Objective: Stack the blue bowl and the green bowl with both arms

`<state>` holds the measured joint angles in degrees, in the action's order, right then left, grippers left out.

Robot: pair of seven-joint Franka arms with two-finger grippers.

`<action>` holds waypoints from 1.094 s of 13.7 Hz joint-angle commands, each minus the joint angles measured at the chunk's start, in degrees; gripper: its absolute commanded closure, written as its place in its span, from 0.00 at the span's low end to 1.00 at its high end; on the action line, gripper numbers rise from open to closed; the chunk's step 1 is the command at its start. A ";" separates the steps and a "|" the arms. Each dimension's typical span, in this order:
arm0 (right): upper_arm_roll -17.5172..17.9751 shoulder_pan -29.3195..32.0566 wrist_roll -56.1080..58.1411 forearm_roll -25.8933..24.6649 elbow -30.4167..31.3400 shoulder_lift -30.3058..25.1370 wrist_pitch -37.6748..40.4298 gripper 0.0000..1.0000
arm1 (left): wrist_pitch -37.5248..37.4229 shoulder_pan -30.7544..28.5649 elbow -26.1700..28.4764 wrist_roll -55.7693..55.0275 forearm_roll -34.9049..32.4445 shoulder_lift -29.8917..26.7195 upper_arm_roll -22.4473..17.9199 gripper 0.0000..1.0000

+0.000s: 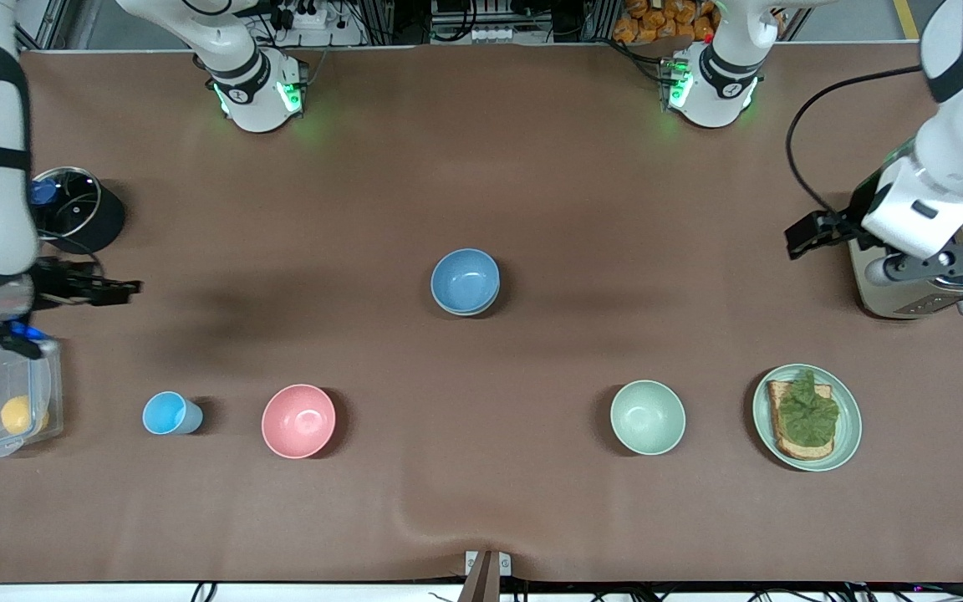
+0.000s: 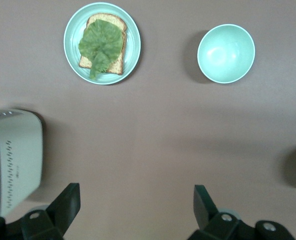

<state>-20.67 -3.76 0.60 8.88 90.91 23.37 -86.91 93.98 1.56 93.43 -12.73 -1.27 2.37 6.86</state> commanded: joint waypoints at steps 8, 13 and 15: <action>17.06 4.73 4.41 -5.45 -4.77 -16.24 -0.37 0.00 | -8.54 2.13 -2.09 8.32 -0.58 -5.00 -3.70 0.00; 18.21 4.46 4.85 -6.24 -7.06 -18.53 -0.28 0.00 | -10.13 1.33 -5.62 10.00 0.21 -3.78 -4.23 0.00; 19.34 4.55 4.33 -7.47 -6.97 -18.89 -1.15 0.00 | -10.13 1.69 -5.80 9.83 -0.22 -3.51 -4.23 0.00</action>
<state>-3.10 -0.05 4.84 3.47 83.84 5.41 -87.34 85.20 2.91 89.33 -4.07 -1.26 -2.27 2.76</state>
